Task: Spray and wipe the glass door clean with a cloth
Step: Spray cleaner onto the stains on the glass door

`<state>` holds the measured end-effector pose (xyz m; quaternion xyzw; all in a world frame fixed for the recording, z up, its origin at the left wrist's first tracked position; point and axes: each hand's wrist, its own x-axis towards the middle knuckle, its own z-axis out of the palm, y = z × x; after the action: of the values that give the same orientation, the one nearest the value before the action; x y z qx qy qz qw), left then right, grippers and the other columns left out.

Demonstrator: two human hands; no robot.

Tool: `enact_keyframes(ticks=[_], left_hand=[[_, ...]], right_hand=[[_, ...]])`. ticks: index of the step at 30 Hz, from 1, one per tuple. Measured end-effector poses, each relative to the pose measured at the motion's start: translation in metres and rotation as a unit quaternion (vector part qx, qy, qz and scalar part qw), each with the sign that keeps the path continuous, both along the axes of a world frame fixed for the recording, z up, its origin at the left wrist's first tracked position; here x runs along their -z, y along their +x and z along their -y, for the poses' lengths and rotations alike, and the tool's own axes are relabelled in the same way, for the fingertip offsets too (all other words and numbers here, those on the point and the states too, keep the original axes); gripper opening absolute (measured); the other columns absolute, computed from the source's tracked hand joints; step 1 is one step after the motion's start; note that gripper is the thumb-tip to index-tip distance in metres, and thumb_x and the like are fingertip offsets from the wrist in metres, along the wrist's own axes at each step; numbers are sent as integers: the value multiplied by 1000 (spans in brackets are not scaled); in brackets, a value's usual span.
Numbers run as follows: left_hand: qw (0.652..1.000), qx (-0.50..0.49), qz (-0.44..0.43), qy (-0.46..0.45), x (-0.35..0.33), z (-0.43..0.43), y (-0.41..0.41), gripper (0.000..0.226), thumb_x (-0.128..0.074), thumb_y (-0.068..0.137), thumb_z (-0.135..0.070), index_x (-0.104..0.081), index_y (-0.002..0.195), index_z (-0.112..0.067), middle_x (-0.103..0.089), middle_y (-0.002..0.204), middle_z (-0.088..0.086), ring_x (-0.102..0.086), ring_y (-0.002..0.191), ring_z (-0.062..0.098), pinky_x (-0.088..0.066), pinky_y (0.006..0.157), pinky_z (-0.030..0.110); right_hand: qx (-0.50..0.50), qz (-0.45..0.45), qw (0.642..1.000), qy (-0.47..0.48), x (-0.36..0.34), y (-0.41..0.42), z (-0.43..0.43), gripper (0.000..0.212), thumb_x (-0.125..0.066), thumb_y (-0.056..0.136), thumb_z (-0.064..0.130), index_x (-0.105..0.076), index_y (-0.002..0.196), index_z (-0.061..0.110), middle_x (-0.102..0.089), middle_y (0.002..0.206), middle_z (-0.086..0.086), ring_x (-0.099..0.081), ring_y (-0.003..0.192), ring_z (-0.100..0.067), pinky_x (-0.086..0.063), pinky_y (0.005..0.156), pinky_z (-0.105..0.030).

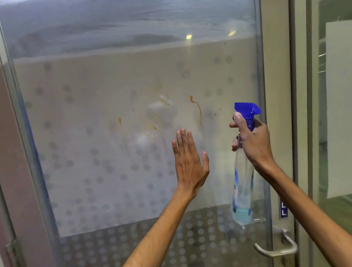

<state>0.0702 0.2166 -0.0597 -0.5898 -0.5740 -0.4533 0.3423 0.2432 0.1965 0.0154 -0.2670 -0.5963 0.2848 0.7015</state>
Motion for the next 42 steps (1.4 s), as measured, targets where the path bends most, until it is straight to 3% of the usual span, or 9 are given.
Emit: enact_keyframes(ticks=[10, 13, 17, 23, 25, 27, 32, 37, 42], left_hand=[[970, 213, 100, -65, 70, 17, 71, 44, -48, 98, -28, -45, 138, -9, -46, 148, 10, -30, 146, 23, -26, 119, 39], [948, 263, 132, -122, 86, 25, 92, 31, -43, 99, -35, -53, 122, -16, -67, 119, 11, -63, 109, 27, -49, 90, 39], [886, 365, 175, -226, 103, 36, 114, 36, -35, 95, -51, -58, 96, -22, -73, 74, 5, -66, 66, 21, -48, 64, 35], [704, 545, 211, -403, 139, 55, 152, 39, -45, 88, -42, -63, 95, -8, -68, 89, 12, -64, 83, 25, -53, 86, 50], [664, 570, 201, -441, 147, 70, 165, 29, -48, 84, -34, -60, 92, -9, -66, 86, 3, -60, 80, 7, -51, 84, 39], [631, 596, 181, -462, 156, 81, 181, 41, -50, 78, -35, -62, 98, -2, -69, 94, 10, -59, 84, 12, -48, 83, 44], [571, 611, 119, -535, 180, 99, 222, 50, -67, 71, -45, -63, 111, -15, -67, 108, 13, -62, 98, 27, -45, 97, 57], [510, 641, 104, -563, 185, 131, 267, 50, -84, 61, -44, -66, 102, -21, -64, 91, -7, -58, 79, 6, -46, 77, 22], [499, 659, 58, -559, 192, 169, 316, 51, -89, 65, -44, -61, 100, -19, -62, 92, -7, -56, 81, 10, -43, 72, 23]], right_hand=[[-22, 26, 995, -94, 58, 38, 9, 45, -56, 98, 46, -64, 115, 6, -72, 108, -4, -57, 48, -14, -53, 54, -27], [-16, 8, 992, -126, 70, 52, 18, 39, -56, 98, 45, -67, 110, 9, -74, 105, -3, -56, 49, -14, -53, 56, -29], [4, -5, 988, -156, 84, 73, 32, 39, -56, 98, 44, -69, 105, 8, -75, 104, -6, -57, 48, -16, -52, 57, -30], [41, -13, 984, -175, 110, 108, 67, 34, -55, 100, 40, -70, 99, 10, -77, 99, -6, -56, 45, -15, -52, 52, -27], [50, -24, 982, -181, 120, 123, 81, 38, -55, 100, 40, -71, 101, 6, -76, 103, -8, -57, 44, -15, -51, 51, -26], [56, -43, 981, -179, 131, 140, 96, 40, -56, 97, 42, -71, 97, 5, -75, 104, -10, -57, 43, -16, -49, 51, -26], [96, -81, 975, -184, 149, 183, 143, 41, -50, 98, 42, -68, 100, 5, -73, 102, -12, -60, 49, -16, -50, 52, -27], [166, -75, 960, -212, 162, 220, 195, 44, -39, 104, 41, -66, 108, 7, -74, 99, -11, -64, 65, -13, -53, 61, -24], [270, -38, 934, -232, 170, 257, 244, 52, -43, 101, 50, -71, 93, 7, -72, 100, -22, -65, 68, -16, -51, 59, -20]])
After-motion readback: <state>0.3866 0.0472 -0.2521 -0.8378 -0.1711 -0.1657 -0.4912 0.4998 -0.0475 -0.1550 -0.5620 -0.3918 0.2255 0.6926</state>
